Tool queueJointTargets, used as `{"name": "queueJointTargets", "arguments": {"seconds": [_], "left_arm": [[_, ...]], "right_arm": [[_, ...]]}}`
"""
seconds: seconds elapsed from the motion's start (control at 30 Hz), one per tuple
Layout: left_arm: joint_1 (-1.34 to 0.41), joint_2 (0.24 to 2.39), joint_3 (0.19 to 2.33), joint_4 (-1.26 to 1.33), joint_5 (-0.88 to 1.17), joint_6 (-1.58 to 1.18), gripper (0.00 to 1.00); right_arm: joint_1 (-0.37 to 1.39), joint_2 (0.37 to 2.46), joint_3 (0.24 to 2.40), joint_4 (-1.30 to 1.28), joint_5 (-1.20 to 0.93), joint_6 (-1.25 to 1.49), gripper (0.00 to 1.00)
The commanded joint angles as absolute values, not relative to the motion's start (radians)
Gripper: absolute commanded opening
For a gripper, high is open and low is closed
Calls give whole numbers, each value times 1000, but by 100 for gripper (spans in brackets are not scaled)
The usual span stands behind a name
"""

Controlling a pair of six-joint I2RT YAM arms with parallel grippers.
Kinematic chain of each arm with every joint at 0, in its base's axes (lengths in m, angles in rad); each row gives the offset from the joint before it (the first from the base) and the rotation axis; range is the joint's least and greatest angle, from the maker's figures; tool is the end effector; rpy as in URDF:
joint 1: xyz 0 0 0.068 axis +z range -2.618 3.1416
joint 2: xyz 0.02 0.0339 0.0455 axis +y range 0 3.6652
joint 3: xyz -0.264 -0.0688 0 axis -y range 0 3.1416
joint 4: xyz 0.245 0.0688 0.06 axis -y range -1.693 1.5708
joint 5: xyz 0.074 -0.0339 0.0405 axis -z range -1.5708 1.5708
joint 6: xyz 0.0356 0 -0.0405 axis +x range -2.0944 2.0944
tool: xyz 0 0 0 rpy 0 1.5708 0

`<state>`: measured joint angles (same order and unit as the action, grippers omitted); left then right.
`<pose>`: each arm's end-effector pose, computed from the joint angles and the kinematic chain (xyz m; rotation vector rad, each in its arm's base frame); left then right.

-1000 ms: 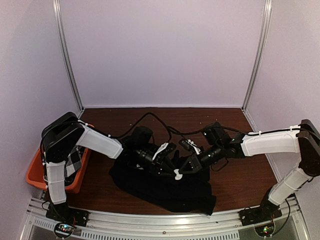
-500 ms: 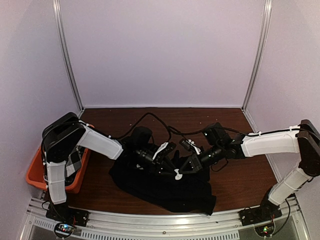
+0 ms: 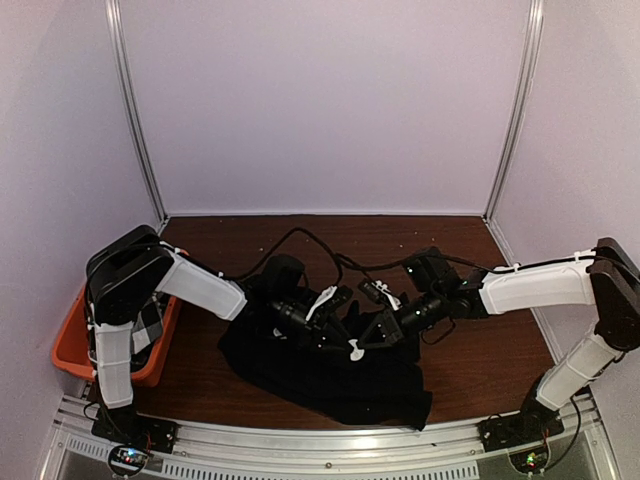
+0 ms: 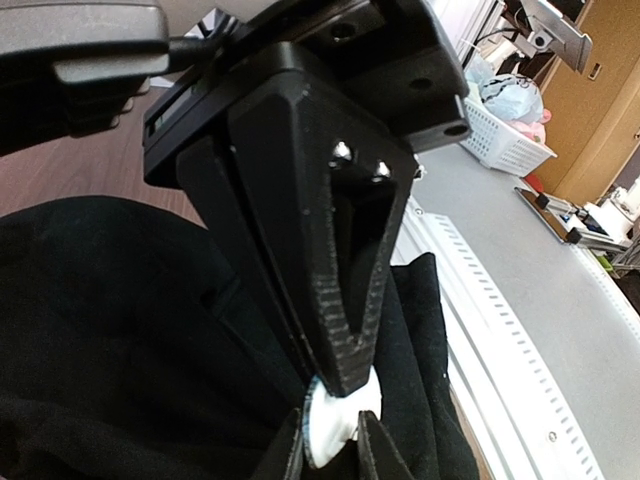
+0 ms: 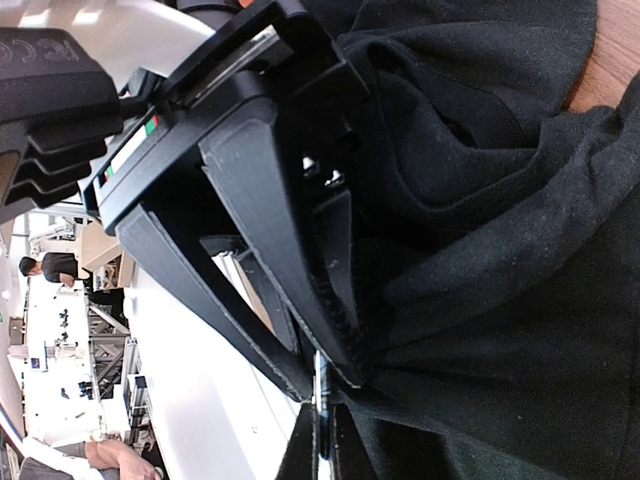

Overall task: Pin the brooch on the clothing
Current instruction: Pin the clothing with brooches to the flattened clothing.

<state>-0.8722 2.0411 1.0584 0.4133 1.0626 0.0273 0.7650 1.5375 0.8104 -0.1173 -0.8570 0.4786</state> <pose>0.2350 -0.3281 0.1291 1.5353 1.6125 -1.6116 0.1969 0.2263 0.1866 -0.8213 2.5195 1.5475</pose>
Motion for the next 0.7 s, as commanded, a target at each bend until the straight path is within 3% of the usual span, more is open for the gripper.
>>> {"name": "queueJointTargets", "arguments": {"seconds": [0.0,0.4,0.67], "left_arm": [[-885,2060,1072,399,977,47,18],[-902,2046,1074,352,796,37,19],[-901,2025,1057,342,780,53,19]], "right_arm": [[766,1551,814,-69,-866,486,0],[767,1550,827,-66,-844,517,0],[765,1558,839,-85,-827,519,0]]}}
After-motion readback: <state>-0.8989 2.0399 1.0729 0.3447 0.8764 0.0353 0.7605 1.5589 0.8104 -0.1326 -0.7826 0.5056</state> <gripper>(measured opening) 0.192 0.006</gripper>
